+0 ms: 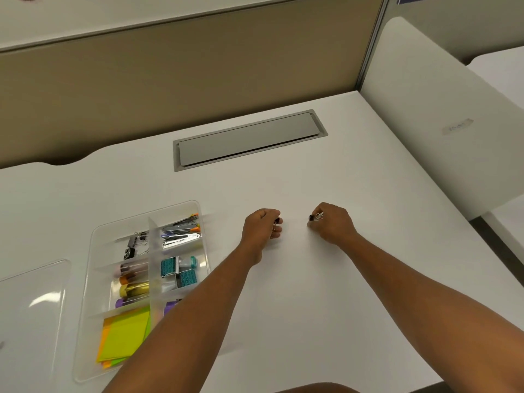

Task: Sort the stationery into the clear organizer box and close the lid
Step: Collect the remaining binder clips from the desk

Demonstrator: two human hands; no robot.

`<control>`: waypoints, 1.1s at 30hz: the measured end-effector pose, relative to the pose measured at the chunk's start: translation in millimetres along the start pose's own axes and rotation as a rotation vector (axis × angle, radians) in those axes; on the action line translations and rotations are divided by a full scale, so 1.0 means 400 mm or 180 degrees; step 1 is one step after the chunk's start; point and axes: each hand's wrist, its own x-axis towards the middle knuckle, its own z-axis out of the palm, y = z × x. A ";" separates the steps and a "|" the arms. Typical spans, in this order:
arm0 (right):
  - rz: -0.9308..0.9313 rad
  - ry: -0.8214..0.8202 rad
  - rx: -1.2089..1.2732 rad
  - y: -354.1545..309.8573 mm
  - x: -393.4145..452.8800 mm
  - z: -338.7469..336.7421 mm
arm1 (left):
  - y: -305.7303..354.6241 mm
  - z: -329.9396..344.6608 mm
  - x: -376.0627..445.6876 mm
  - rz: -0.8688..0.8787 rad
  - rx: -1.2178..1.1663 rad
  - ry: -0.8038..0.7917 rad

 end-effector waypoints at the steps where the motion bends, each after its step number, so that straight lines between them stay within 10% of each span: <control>1: 0.0052 -0.0061 0.0094 -0.001 -0.005 0.000 | -0.001 -0.006 -0.005 -0.0012 -0.0021 0.0003; 11: 0.1354 -0.1244 0.3664 -0.084 -0.118 0.016 | 0.009 -0.056 -0.062 0.0072 0.0048 0.0013; 33: 0.0949 -0.1552 0.4041 -0.534 -0.310 0.334 | 0.074 -0.559 -0.215 0.0437 0.0507 0.1021</control>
